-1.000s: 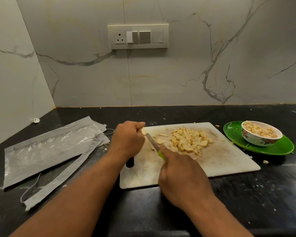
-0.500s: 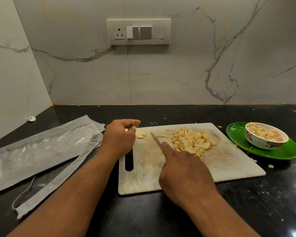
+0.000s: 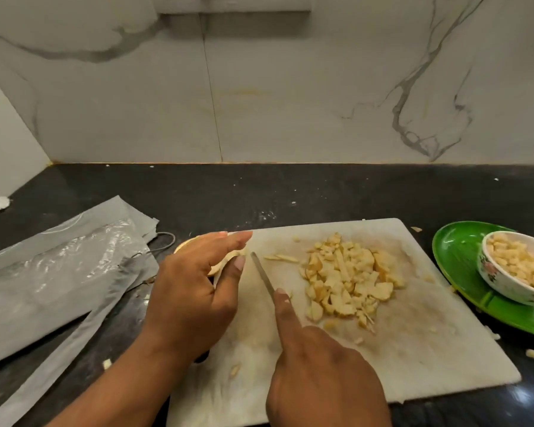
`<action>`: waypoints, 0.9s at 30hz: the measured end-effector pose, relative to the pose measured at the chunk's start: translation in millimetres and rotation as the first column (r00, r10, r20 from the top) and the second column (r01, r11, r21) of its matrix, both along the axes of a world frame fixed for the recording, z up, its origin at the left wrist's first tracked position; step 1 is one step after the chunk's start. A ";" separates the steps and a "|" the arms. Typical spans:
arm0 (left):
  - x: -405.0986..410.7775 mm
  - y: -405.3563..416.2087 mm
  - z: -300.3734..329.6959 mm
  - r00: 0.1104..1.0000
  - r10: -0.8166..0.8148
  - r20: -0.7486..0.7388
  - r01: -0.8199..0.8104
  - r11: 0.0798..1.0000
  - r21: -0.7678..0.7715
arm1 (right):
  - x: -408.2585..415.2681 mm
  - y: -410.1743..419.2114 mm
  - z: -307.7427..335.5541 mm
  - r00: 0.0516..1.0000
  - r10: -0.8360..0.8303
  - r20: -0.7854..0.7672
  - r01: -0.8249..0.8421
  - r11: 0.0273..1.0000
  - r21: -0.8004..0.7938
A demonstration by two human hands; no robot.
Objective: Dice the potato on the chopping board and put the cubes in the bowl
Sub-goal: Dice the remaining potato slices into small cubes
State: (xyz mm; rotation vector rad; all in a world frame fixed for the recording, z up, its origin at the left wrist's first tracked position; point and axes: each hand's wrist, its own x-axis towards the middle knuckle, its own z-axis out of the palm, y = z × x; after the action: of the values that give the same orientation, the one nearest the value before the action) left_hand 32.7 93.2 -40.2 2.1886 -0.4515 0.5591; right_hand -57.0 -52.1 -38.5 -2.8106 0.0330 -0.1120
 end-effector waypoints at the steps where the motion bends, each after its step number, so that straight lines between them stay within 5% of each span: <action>1: -0.4 0.0 0.3 1.000 0.000 0.006 0.000 1.000 0.003 | -1.1 0.6 0.2 0.999 0.000 -0.032 0.000 1.000 -0.001; 4: 1.1 3.4 2.6 0.999 0.039 -0.023 -0.039 0.999 -0.008 | -4.2 -6.4 7.8 0.974 -0.008 -0.228 0.006 1.000 -0.010; 9: 5.6 15.7 10.0 0.986 0.062 -0.154 -0.095 0.972 -0.214 | -23.9 -16.4 12.5 0.979 -0.203 -0.019 0.200 0.976 -0.089; 12: 13.2 33.1 15.6 0.965 0.160 -0.210 -0.216 0.934 -0.283 | -34.8 -2.0 13.2 0.984 -0.167 0.063 0.170 0.985 -0.038; 18: 21.4 58.8 17.7 0.919 0.261 -0.294 -0.304 0.946 -0.110 | -59.6 33.8 3.5 0.994 0.052 0.092 -0.048 0.998 -0.045; 27: 21.9 56.7 25.4 0.845 0.210 -0.492 -0.082 0.960 0.269 | -59.8 -11.0 4.6 0.962 -0.257 0.095 0.265 0.961 -0.077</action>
State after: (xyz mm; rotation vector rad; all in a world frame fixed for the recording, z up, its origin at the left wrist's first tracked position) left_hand 54.5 149.9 -14.8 2.4998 -0.0572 -0.0305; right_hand -116.8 -63.1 -33.9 -2.8732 0.3895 -0.3002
